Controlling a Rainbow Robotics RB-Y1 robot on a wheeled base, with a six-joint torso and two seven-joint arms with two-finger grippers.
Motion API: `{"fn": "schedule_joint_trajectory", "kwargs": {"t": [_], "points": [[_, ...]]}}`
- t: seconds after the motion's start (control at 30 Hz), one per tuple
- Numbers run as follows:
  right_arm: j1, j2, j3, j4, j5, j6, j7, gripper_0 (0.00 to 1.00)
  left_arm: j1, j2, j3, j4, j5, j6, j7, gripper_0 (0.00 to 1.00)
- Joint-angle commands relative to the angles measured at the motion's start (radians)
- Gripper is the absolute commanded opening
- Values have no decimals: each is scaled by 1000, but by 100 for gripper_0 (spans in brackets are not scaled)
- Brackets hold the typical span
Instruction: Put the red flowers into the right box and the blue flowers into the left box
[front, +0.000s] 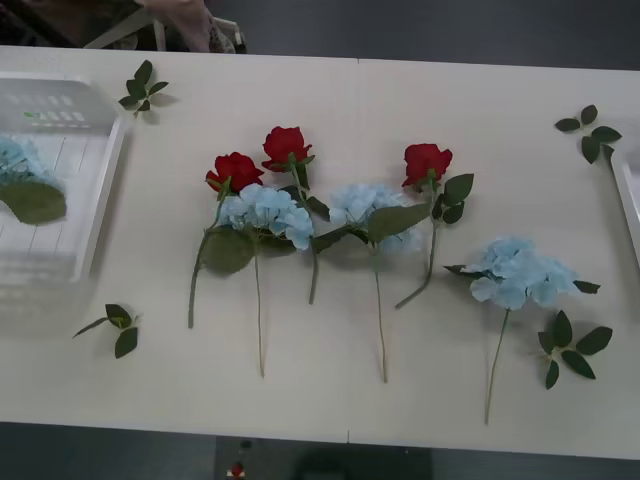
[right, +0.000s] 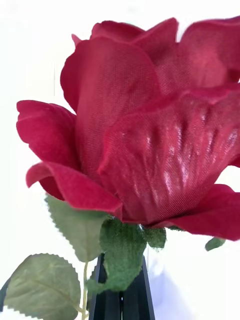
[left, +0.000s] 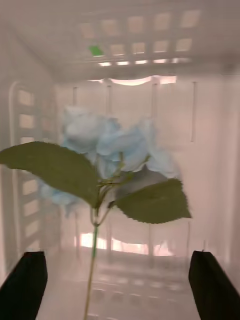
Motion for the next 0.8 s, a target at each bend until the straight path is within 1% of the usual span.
{"fn": "schedule_joint_trajectory", "kwargs": {"t": [0.03,0.07,0.1,0.13,0.17,0.27,0.33,0.43,0.5,0.53,0.6,0.63,0.7,0.73,0.8], "points": [[-32,-9,25,38,-4,-88,45,6,41,13,95,-134,85,34,-19,93],[-32,-3,40,41,-3,-111,49,17,45,11,112,-177,104,65,-15,100],[-32,-1,54,41,-3,-126,50,46,50,11,121,-221,116,88,-11,100],[-32,-1,58,40,-3,-134,50,66,52,11,123,-247,119,97,-9,100],[-38,-1,65,38,-7,-134,52,99,56,11,123,-296,118,111,-6,100],[-52,-4,63,34,-15,-125,45,100,68,-23,123,-405,102,112,1,100],[-58,-6,54,14,-18,-99,45,100,75,-55,123,-442,96,112,4,100],[-60,-7,-1,-61,-26,9,30,100,78,-124,109,-488,85,112,6,100],[-58,-7,-54,-133,-38,124,22,100,78,-165,78,-507,75,111,6,100],[-60,-4,-69,-153,-41,154,19,100,76,-175,67,-510,70,105,4,100],[-58,8,-115,-233,-67,282,4,100,76,-205,17,-519,23,74,6,100],[-55,10,-123,-256,-75,319,-14,100,76,-213,2,-519,9,62,4,100],[-38,25,-142,-348,-102,434,-83,100,73,-236,-58,-519,-37,17,6,100],[-32,33,-147,-376,-107,461,-99,100,70,-242,-74,-516,-51,11,8,100],[-3,80,-167,-497,-116,556,-169,100,62,-270,-124,-497,-100,-4,8,100]]}}
